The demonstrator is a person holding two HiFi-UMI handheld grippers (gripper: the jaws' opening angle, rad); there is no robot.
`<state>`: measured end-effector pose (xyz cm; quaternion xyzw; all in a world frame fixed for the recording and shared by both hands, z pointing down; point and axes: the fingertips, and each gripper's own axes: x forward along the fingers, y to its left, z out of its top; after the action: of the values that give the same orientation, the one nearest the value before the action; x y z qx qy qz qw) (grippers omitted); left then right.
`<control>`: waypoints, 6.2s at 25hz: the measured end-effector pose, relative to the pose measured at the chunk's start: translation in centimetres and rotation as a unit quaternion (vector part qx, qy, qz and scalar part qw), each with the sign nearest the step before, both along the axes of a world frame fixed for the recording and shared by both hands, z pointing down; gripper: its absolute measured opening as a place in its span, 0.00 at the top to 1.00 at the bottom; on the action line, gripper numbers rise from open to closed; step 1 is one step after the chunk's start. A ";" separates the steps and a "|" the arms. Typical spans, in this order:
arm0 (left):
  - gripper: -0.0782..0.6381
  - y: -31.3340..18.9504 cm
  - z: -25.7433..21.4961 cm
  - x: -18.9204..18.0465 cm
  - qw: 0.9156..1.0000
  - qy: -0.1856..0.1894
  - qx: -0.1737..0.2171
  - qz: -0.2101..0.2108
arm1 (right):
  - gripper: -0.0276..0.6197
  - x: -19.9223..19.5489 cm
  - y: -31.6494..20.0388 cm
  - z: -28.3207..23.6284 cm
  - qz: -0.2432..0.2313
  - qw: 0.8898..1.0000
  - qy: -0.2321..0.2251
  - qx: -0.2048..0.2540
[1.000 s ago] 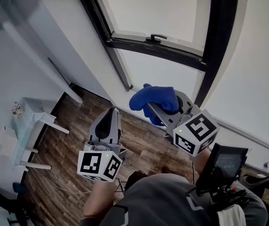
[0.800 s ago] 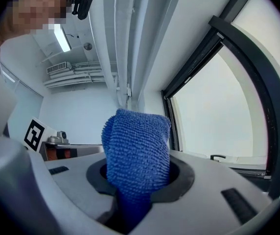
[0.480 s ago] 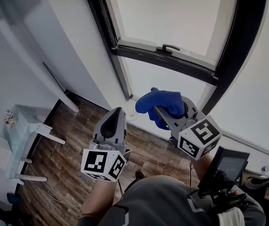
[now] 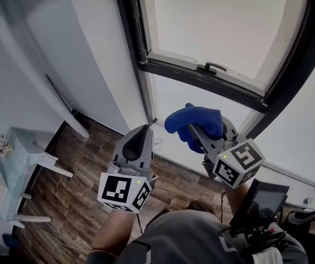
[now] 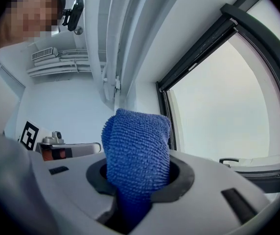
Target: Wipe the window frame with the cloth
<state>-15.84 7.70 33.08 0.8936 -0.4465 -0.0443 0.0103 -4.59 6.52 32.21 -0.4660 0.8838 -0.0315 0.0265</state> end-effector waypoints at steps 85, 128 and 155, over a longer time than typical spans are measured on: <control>0.88 -56.2 -33.3 -1.6 0.979 -0.037 0.198 -0.028 | 0.76 -4.0 -58.6 -34.1 0.011 0.976 -0.110 0.186; 0.88 -57.7 -26.8 0.2 0.984 -0.037 0.172 -0.028 | 0.76 -5.2 -64.0 -20.7 0.032 0.998 -0.006 0.062; 0.88 -58.3 -4.2 -0.4 0.996 -0.069 0.021 -0.055 | 0.76 -5.9 -64.5 1.5 0.040 0.994 0.067 -0.073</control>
<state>-16.22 -50.60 28.89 0.8687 -0.4935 0.0076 -0.0418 -10.48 -58.01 33.69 -0.5025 0.8598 -0.0632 -0.0653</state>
